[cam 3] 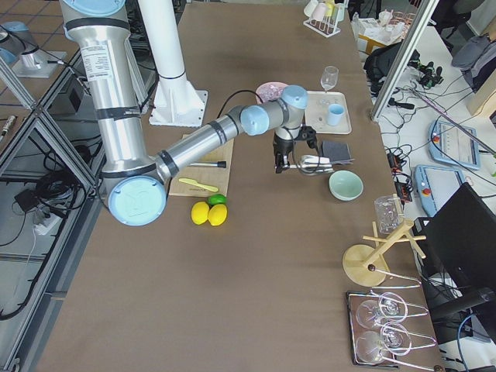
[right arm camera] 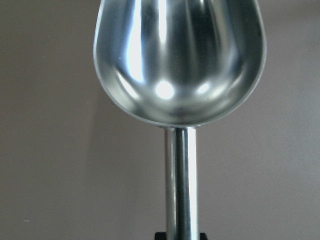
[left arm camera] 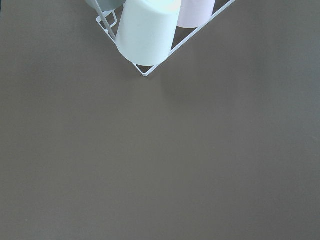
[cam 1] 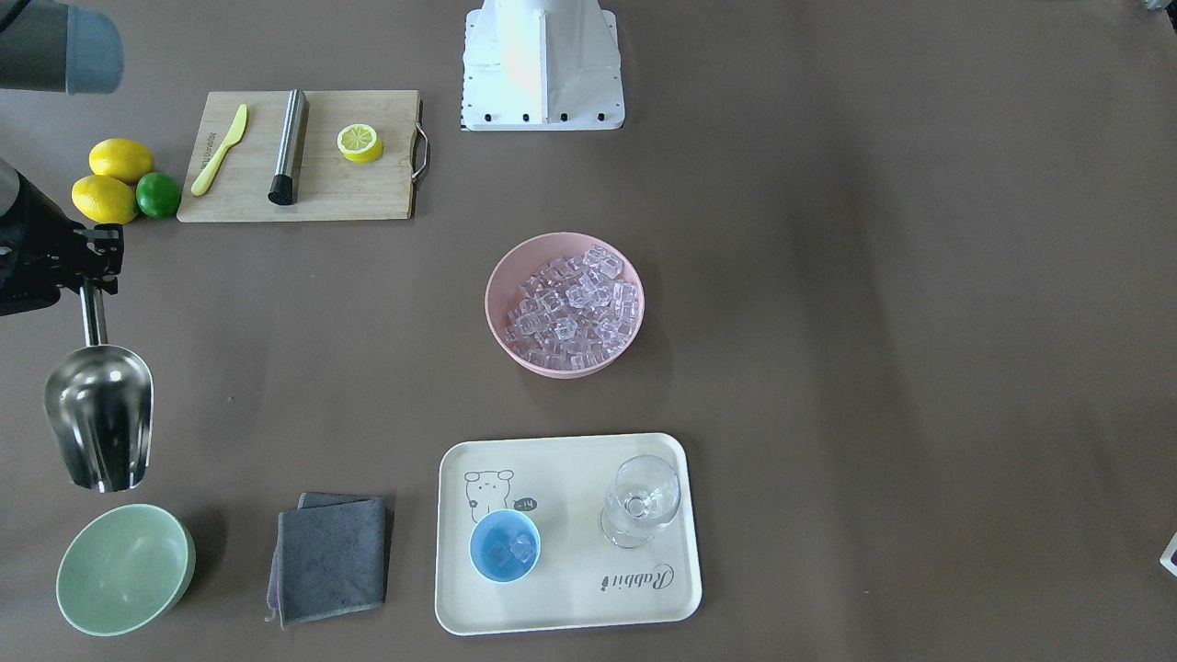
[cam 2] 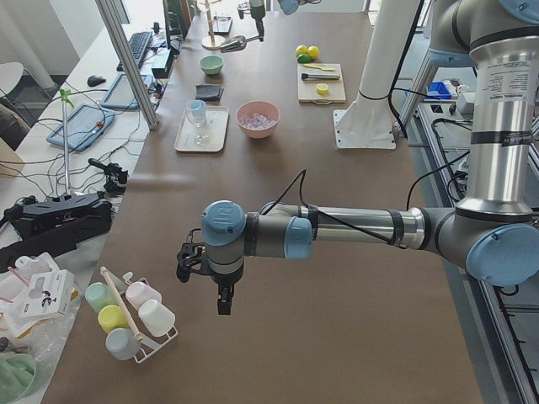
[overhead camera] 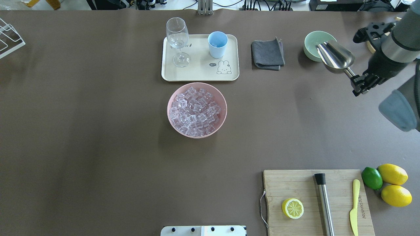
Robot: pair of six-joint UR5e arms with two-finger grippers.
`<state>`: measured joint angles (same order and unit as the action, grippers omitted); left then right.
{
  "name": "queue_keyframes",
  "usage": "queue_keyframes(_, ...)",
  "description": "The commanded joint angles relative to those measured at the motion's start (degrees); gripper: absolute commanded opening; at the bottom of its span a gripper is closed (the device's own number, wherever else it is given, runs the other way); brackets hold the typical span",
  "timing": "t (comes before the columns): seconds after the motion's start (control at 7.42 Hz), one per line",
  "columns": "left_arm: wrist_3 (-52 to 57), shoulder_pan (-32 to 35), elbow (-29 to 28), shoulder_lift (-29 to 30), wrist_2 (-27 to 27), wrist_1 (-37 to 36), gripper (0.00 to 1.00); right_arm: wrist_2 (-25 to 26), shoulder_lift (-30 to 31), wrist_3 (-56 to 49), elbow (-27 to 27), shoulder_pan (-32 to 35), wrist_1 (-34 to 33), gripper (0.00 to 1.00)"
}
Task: Put ice in cup with scoop
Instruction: 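Carry the empty scoop with the right gripper back toward its spot, then lower the scoop onto the table and open the right gripper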
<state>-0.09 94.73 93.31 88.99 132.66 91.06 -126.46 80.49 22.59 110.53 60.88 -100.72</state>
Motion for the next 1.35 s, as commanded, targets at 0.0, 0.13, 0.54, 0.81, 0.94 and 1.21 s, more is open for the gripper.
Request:
queue_keyframes(0.0, 0.0, -0.24, -0.05, 0.04, 0.15, -0.09, 0.99, -0.54, 16.68, 15.17, -0.06, 0.38, 22.7, 0.0)
queue_keyframes(0.13, 0.0, -0.24, -0.14, -0.13, 1.8, -0.18, 0.99, -0.71, 19.24, 16.16, -0.58, 0.46, 25.28, 0.0)
queue_keyframes(0.54, -0.44, -0.07, -0.41, -0.31, 6.3, -0.01, 0.99, -5.72, 19.36, 15.83, -9.26, 0.38, 33.02, 0.0)
queue_keyframes(0.81, -0.44, 0.02, -0.49, 0.04, 6.3, -0.09, 0.99, -5.72, 19.18, 15.56, -10.86, 0.29, 33.04, 0.0)
queue_keyframes(0.94, -0.44, -0.24, -0.67, 0.04, 6.3, -0.18, 0.99, -5.55, 19.18, 15.47, -11.48, 0.29, 33.21, 0.0)
queue_keyframes(1.21, -0.44, -0.24, -0.67, 0.13, 6.3, -0.27, 0.99, -5.46, 18.74, 14.68, -12.62, 0.29, 33.22, 0.0)
